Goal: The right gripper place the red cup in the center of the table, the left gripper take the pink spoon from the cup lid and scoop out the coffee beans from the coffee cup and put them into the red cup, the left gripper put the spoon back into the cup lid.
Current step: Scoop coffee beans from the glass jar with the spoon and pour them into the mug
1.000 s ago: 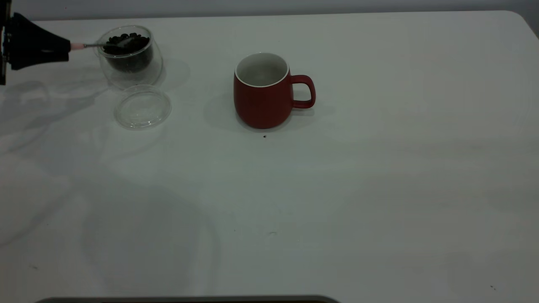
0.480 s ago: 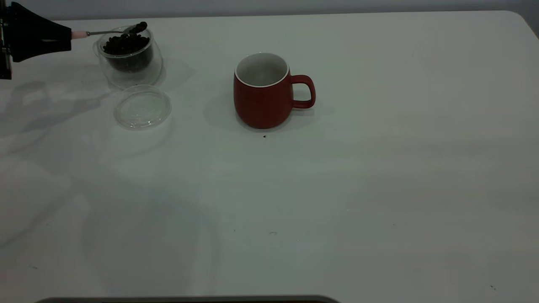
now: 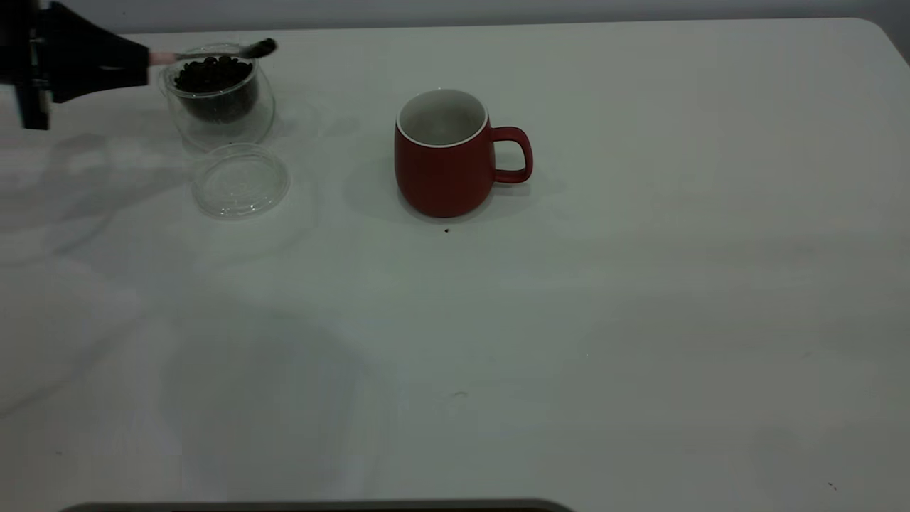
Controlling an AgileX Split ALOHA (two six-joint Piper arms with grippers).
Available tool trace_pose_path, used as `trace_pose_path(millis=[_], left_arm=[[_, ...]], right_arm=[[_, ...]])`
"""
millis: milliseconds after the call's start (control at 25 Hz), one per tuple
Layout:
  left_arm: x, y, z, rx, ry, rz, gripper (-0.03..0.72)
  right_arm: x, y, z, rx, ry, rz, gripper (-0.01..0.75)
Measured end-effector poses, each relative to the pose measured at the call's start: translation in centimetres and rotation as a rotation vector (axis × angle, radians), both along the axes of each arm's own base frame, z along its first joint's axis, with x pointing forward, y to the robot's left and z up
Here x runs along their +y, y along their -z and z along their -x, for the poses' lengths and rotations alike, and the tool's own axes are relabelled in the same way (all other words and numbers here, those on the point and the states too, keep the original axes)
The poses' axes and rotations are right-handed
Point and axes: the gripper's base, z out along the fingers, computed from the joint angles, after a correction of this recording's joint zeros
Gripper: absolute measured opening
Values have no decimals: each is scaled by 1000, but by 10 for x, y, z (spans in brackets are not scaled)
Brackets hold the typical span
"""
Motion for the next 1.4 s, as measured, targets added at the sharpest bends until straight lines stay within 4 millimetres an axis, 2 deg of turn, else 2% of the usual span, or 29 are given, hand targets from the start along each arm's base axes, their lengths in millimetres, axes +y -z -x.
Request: trace_pose_path(millis=[320, 640, 800, 1120, 1400], left_arm=[[-61, 0, -5, -13, 146, -2, 121], [-97, 0, -4, -16, 232, -2, 121], [-109, 0, -3, -18, 263, -7, 121], [-116, 4, 2, -22, 340, -49, 121], [-130, 4, 5, -103, 415, -65, 121]], right_arm=[[0, 0, 0, 0, 0, 0, 239], [0, 0, 0, 0, 0, 0, 239], [0, 0, 0, 0, 0, 0, 239], [0, 0, 0, 0, 0, 0, 239], [0, 0, 0, 0, 0, 0, 239]])
